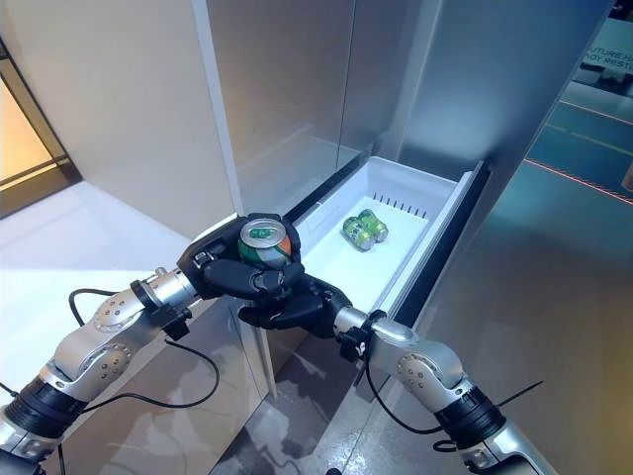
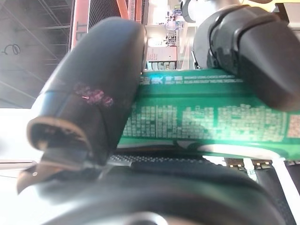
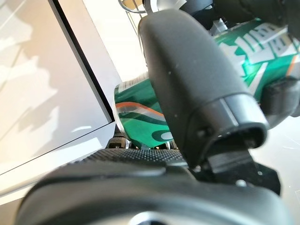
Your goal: Put drinks into fridge and close the fridge
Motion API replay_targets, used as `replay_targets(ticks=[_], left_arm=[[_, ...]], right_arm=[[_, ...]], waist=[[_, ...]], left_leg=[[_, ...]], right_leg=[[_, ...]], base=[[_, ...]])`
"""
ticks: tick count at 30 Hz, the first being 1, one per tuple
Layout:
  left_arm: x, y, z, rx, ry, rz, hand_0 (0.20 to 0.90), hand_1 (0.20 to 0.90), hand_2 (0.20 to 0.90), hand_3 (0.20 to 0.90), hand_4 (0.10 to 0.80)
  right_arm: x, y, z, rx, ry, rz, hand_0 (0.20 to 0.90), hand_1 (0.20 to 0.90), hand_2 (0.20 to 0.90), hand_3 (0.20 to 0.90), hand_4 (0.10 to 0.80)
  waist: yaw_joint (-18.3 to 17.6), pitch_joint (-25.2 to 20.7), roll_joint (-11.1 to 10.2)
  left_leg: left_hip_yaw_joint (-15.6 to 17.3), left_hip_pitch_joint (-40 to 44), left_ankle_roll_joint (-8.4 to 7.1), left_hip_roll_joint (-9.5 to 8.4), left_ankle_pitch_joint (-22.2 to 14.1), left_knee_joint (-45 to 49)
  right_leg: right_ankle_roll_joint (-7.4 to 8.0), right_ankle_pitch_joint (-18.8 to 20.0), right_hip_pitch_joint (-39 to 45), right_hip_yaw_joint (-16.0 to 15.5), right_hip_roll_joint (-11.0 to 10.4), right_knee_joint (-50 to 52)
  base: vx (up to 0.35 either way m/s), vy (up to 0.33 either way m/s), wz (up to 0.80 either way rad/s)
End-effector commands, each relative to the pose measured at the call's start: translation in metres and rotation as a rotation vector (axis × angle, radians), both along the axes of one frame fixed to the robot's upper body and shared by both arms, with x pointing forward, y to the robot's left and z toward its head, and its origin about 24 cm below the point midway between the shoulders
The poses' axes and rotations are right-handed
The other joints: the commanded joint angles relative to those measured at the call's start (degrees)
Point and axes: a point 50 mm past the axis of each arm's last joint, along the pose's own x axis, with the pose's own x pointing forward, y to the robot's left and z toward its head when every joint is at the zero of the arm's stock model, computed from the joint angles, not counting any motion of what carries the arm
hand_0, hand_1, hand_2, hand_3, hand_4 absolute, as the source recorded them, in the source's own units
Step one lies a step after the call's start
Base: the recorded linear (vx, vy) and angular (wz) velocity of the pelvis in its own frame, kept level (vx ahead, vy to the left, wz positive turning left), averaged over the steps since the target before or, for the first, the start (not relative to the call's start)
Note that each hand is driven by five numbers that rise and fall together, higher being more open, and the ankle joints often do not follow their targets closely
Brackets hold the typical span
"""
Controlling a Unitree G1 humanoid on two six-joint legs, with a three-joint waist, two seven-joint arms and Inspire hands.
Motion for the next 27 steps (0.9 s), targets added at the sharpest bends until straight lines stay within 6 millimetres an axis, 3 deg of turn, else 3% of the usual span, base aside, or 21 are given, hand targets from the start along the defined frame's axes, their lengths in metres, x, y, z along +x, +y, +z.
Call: replay_targets(ticks=[1,3,4,5,6,7,15,27], left_arm=[[-0.016,-0.064,0.082,-0.369,-0.245,-0.369,0.300,0.300,0.300,0.200,0.100],[-0.017,-0.067,0.081,-0.404,-0.216,-0.393,0.300,0.300,0.300,0.200,0.100],[-0.018,-0.068,0.080,-0.418,-0.204,-0.402,0.300,0.300,0.300,0.200,0.100],[-0.019,-0.069,0.079,-0.430,-0.193,-0.408,0.300,0.300,0.300,0.200,0.100],[-0.019,-0.071,0.079,-0.441,-0.183,-0.413,0.300,0.300,0.300,0.200,0.100],[-0.019,-0.071,0.079,-0.448,-0.176,-0.416,0.300,0.300,0.300,0.200,0.100],[-0.020,-0.078,0.070,-0.469,-0.104,-0.425,0.300,0.300,0.300,0.200,0.100],[-0.017,-0.071,0.062,-0.382,-0.132,-0.374,0.300,0.300,0.300,0.200,0.100]], right_arm=[[-0.023,0.089,0.084,0.449,-0.161,0.386,0.900,0.900,0.900,0.900,0.800],[-0.024,0.091,0.085,0.467,-0.155,0.384,0.900,0.900,0.900,0.900,0.800],[-0.024,0.091,0.085,0.476,-0.153,0.380,0.853,0.853,0.853,0.845,0.745],[-0.024,0.092,0.085,0.484,-0.152,0.375,0.524,0.524,0.524,0.461,0.361],[-0.023,0.093,0.086,0.491,-0.152,0.368,0.524,0.524,0.524,0.461,0.361],[-0.023,0.093,0.086,0.494,-0.152,0.365,0.300,0.300,0.300,0.200,0.100],[-0.021,0.093,0.087,0.493,-0.169,0.324,0.300,0.300,0.300,0.200,0.100],[-0.014,0.080,0.091,0.414,-0.223,0.270,0.300,0.300,0.300,0.200,0.100]], waist=[[0.6,-5.8,-1.1],[0.5,-5.8,-1.0],[0.5,-5.8,-1.0],[0.5,-5.8,-1.0],[0.5,-5.8,-1.0],[0.4,-5.8,-1.0],[0.3,-5.7,-0.8],[0.4,-5.7,-0.7]], left_leg=[[7.4,-0.7,1.83,-1.04,0.2,-0.2],[7.5,-0.6,1.85,-1.01,0.2,-0.2],[7.5,-0.6,1.85,-1.00,0.2,-0.2],[7.5,-0.6,1.85,-1.00,0.3,-0.2],[7.5,-0.6,1.86,-1.01,0.3,-0.2],[7.5,-0.6,1.88,-1.01,0.3,-0.2],[7.4,-0.6,2.05,-1.13,0.3,-0.2],[7.6,-0.4,1.97,-1.02,0.3,-0.2]], right_leg=[[-0.07,-0.5,1.9,1.9,0.5,-0.2],[-0.12,-0.5,1.9,2.0,0.6,-0.2],[-0.13,-0.5,1.9,2.0,0.6,-0.2],[-0.16,-0.5,2.0,2.0,0.6,-0.2],[-0.18,-0.5,2.0,2.0,0.6,-0.2],[-0.19,-0.5,2.0,2.0,0.6,-0.2],[-0.29,-0.4,1.9,2.2,0.7,-0.2],[-0.23,-0.5,2.1,1.9,0.7,-0.2]], base=[[0.000,0.000,0.00],[0.000,0.000,0.00],[0.000,0.000,0.00],[0.000,0.000,0.00],[0.000,0.000,0.00],[0.000,0.000,0.00],[0.000,0.000,0.00],[0.000,0.000,0.00]])
